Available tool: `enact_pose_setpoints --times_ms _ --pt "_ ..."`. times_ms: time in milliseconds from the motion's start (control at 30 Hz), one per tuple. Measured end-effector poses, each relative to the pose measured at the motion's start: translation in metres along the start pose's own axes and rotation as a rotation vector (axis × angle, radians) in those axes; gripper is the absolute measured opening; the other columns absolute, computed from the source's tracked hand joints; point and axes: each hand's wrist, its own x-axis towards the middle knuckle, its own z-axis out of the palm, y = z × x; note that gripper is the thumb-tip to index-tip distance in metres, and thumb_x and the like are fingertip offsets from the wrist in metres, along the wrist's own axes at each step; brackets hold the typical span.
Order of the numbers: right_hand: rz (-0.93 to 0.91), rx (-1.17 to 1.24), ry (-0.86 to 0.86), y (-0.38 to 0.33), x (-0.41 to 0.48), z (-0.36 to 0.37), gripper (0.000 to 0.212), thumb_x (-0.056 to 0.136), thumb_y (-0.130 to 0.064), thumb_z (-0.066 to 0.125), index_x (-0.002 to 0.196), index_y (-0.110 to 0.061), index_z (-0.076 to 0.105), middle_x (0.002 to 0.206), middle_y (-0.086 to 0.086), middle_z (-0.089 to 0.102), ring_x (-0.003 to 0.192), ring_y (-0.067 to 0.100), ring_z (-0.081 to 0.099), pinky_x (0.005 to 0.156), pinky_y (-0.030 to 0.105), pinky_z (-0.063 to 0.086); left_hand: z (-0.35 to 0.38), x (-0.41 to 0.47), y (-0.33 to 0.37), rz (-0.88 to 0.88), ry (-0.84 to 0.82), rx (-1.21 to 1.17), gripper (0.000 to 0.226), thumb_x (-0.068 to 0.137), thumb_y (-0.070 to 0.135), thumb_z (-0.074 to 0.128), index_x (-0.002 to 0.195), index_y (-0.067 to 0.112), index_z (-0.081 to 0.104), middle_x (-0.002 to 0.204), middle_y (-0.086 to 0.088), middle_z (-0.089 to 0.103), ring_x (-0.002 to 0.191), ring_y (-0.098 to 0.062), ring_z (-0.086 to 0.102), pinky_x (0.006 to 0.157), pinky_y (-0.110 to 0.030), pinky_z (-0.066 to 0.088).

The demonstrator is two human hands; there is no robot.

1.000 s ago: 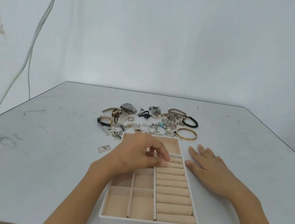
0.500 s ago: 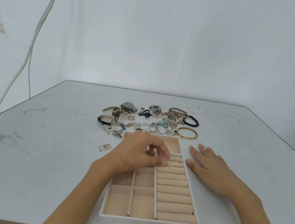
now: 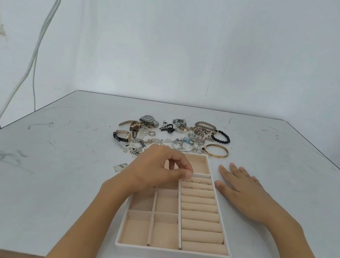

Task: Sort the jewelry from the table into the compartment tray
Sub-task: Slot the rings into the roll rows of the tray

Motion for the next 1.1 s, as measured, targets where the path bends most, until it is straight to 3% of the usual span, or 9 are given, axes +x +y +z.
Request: enact_pose_setpoints --times_ms 200,300,433,567,700,833,1000,1100 --pt "-0.006 -0.026 -0.029 -0.006 -0.001 -0.014 0.060 0.099 -0.050 0.029 0.152 -0.028 0.013 0.161 -0.003 0.003 0.148 0.013 0.003 0.118 0.036 0.010 -0.010 0.003 -0.008 -0.069 0.119 -0.021 0.003 0.083 0.026 0.071 0.082 0.026 0.074 0.068 0.015 0.066 0.059 0.000 0.047 0.061 -0.014 0.038" --pt "0.014 0.020 -0.058 -0.006 0.004 -0.028 0.058 0.096 -0.050 0.043 0.148 -0.030 0.028 0.158 -0.003 0.019 0.144 0.016 0.020 0.114 0.036 0.022 -0.020 0.008 -0.020 -0.146 0.234 -0.049 0.004 0.082 0.024 0.072 0.079 0.025 0.073 0.077 0.002 0.071 0.070 -0.011 0.055 0.074 -0.032 0.049" --pt "0.013 0.068 -0.036 -0.006 0.016 -0.049 0.039 0.091 -0.043 0.056 0.127 -0.029 0.057 0.135 0.001 0.051 0.125 0.019 0.045 0.103 0.035 0.037 -0.037 0.015 -0.042 -0.314 0.462 -0.033 0.003 0.080 0.031 0.072 0.078 0.029 0.073 0.080 0.005 0.072 0.081 -0.014 0.065 0.084 -0.037 0.051" --pt "0.001 0.117 0.145 -0.017 0.041 -0.064 0.015 0.084 -0.036 0.064 0.095 -0.027 0.069 0.109 0.002 0.065 0.101 0.022 0.057 0.086 0.035 0.047 -0.058 0.025 -0.059 -0.473 0.605 0.052 0.009 0.080 0.027 0.065 0.076 0.034 0.069 0.087 0.008 0.071 0.078 -0.018 0.062 0.077 -0.033 0.050" --pt "-0.030 0.168 0.264 -0.045 0.068 -0.069 0.008 0.079 -0.025 0.068 0.085 -0.026 0.071 0.093 0.000 0.068 0.087 0.021 0.062 0.067 0.027 0.041 -0.068 0.038 -0.064 -0.556 0.524 0.229 0.015 0.082 0.020 0.060 0.082 0.033 0.067 0.094 0.008 0.068 0.076 -0.018 0.061 0.069 -0.027 0.043" --pt "-0.054 0.158 0.291 -0.069 0.095 -0.067 0.015 0.077 -0.013 0.064 0.087 -0.020 0.073 0.087 -0.001 0.068 0.088 0.023 0.065 0.067 0.028 0.047 -0.065 0.052 -0.064 -0.553 0.362 0.374 0.018 0.082 0.017 0.059 0.084 0.033 0.067 0.097 0.008 0.067 0.087 -0.018 0.062 0.071 -0.027 0.042" --pt "-0.003 0.092 0.213 -0.075 0.121 -0.056 0.017 0.077 -0.007 0.066 0.089 -0.016 0.074 0.097 0.004 0.071 0.091 0.024 0.066 0.069 0.028 0.045 -0.048 0.066 -0.060 -0.424 0.227 0.479 0.017 0.087 0.020 0.058 0.097 0.026 0.070 0.096 0.008 0.064 0.084 -0.014 0.057 0.069 -0.026 0.042" --pt "0.017 0.100 0.206 -0.072 0.129 -0.050 0.016 0.076 -0.009 0.068 0.090 -0.015 0.074 0.099 0.003 0.070 0.094 0.024 0.064 0.068 0.028 0.043 -0.037 0.076 -0.059 -0.355 0.195 0.527 0.020 0.089 0.020 0.055 0.102 0.024 0.069 0.105 0.006 0.067 0.097 -0.016 0.061 0.077 -0.028 0.047"
